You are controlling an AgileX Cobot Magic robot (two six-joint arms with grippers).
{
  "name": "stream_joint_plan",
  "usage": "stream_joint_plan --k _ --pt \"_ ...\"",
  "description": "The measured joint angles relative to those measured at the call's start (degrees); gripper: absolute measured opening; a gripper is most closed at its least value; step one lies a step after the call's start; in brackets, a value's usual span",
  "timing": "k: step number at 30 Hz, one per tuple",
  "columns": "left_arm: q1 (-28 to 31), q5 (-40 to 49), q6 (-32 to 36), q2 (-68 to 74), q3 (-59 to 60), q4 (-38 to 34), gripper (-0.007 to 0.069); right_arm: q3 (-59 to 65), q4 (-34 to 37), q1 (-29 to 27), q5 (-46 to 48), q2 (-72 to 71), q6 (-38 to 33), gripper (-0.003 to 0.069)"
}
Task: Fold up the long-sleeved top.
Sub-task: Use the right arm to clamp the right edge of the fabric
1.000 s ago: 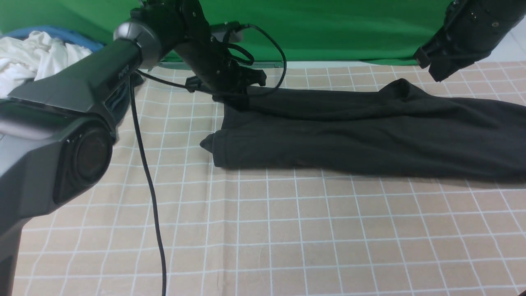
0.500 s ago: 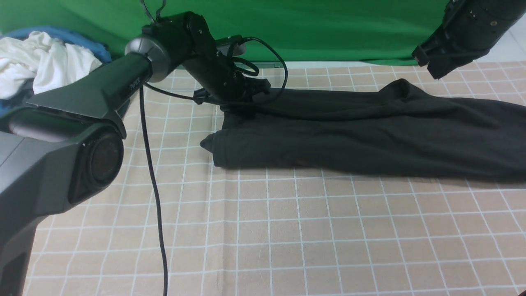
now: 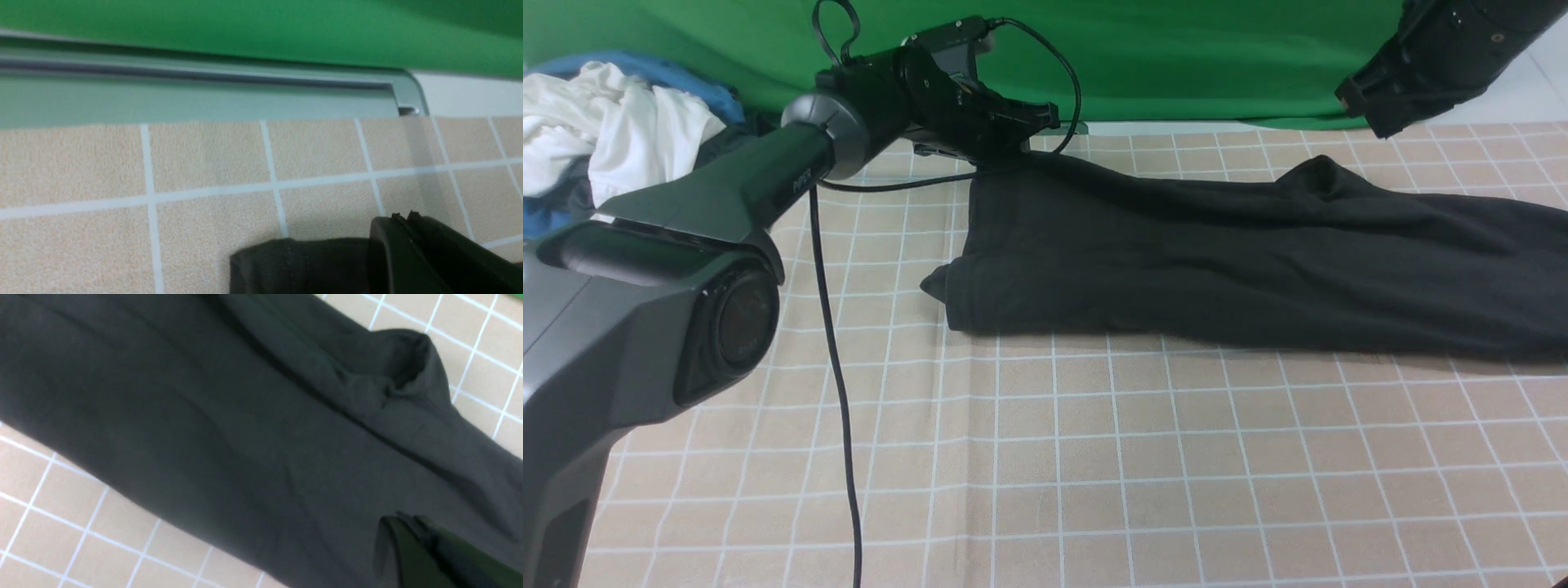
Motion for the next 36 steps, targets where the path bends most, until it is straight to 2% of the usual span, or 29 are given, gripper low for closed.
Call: stream_joint_plan --k 9,18,25,28,31,33,36 --pt "1.7 7.5 -0.5 -4.4 0.1 -0.6 0.0014 0.0 0.4 0.0 0.9 9.9 -1.3 0.0025" --pt "2.3 11.1 -0.7 -8.6 0.0 -0.3 0.0014 0.0 2.4 0.0 -8.9 18.8 -1.7 0.0025" --pt "2.3 16.7 -0.7 -8.5 0.0 -2.0 0.0014 0.0 3.0 0.0 -21.3 20.9 -1.3 0.0026" --pt "2.3 22.1 -0.7 -8.8 0.0 -2.0 0.0014 0.0 2.9 0.0 -31.8 22.4 -1.3 0.0027" --pt "2.3 27.0 -0.7 -9.7 0.0 -2.1 0.0014 0.0 2.9 -0.1 -37.9 23.9 -1.3 0.0028" --pt "2.3 30.2 -0.7 -10.9 0.0 -2.1 0.0014 -0.2 3.0 -0.5 -37.7 24.4 -1.3 0.0029" --pt "2.4 33.3 -0.7 -13.6 0.0 -2.1 0.0014 -3.6 2.9 -1.3 -26.8 24.2 -1.6 0.0025"
